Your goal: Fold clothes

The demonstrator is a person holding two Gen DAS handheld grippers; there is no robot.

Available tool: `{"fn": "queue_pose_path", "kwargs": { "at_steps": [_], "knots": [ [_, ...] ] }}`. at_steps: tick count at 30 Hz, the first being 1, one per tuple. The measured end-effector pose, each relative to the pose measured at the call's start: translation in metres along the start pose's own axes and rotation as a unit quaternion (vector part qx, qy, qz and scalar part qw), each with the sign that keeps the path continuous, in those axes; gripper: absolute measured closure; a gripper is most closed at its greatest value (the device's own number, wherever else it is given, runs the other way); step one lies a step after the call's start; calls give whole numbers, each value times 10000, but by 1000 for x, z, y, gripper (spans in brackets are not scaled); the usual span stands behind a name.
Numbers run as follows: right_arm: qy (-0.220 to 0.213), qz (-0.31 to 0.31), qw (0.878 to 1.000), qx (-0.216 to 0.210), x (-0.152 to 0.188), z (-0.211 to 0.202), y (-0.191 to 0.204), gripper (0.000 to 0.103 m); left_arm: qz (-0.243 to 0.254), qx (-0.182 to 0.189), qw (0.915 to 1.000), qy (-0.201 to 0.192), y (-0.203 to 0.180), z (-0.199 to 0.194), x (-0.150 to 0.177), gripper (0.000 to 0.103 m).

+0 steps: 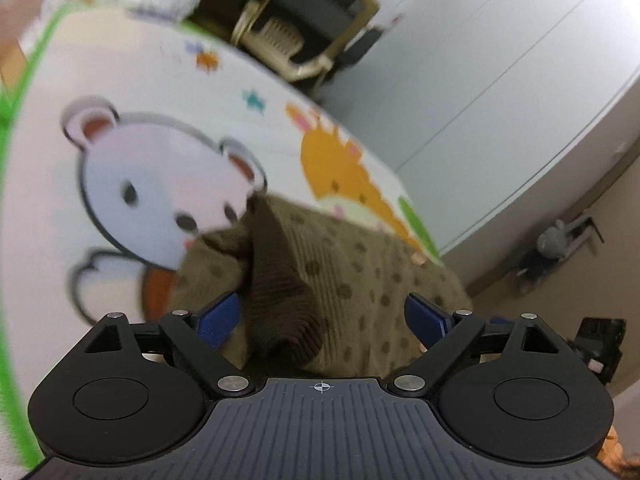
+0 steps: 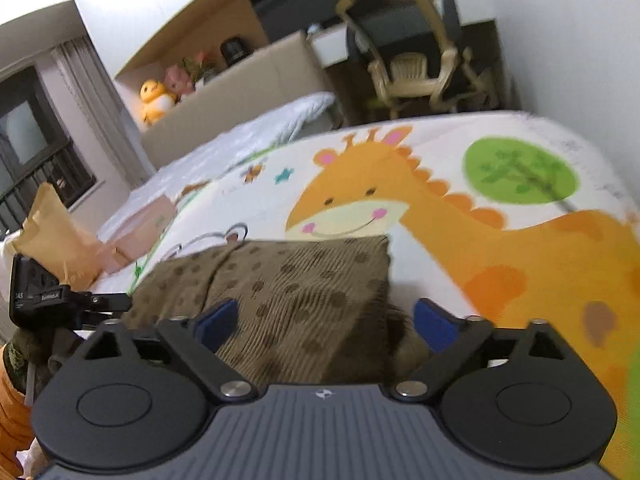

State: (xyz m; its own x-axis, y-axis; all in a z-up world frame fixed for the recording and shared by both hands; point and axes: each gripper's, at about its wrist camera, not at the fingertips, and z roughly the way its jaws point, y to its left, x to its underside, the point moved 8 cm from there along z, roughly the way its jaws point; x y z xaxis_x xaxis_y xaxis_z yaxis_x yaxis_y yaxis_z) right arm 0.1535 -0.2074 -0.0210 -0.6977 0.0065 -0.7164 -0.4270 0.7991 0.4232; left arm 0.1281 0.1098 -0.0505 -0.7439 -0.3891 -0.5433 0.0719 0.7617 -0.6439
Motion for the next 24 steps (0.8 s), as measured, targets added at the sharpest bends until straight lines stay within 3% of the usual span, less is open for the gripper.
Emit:
{"fn": "queue_pose_path", "kwargs": {
  "at_steps": [1,3,4,5,8,11,13,16,18,20,22,24],
  "knots": [
    [86,-14,10000,-32,-1,12,1,38,-31,5,10000,65,1,10,1,11],
    [183,-45,9998,-46,-4,34,4,56,-24,-19,9999,115,1,25,-1,24],
    [164,-75,9998,-18,-8,42,5,59,0,-47,9999,126,1,32,-3,42],
    [121,-84,9999,-2,-13,50,6,64,37,-72,9999,133,2,37,-6,52],
    [-116,-60,9999,-5,-42,65,6,75,160,-162,9997,24,3,49,-24,71],
    [-414,-214,9989,13,-83,73,11,85,305,-252,9990,-186,-1,57,-55,78],
    [-603,-410,9973,8,-104,71,16,85,504,-275,9973,-459,-11,55,-84,79],
    [-603,-530,9967,120,-108,72,12,85,847,-185,9922,-892,-29,44,-117,79],
    [-391,-489,9978,207,-94,76,3,85,949,-160,9904,-988,-30,37,-120,79],
    [-191,-412,9986,258,-79,78,-6,84,930,-232,9928,-712,-19,40,-100,78],
    [-14,-256,9994,228,-62,76,-15,71,894,-317,9948,-378,-7,44,-78,78],
    [-4,-130,9998,151,-53,71,-21,42,821,-392,9958,-78,6,47,-55,74]
  ]
}}
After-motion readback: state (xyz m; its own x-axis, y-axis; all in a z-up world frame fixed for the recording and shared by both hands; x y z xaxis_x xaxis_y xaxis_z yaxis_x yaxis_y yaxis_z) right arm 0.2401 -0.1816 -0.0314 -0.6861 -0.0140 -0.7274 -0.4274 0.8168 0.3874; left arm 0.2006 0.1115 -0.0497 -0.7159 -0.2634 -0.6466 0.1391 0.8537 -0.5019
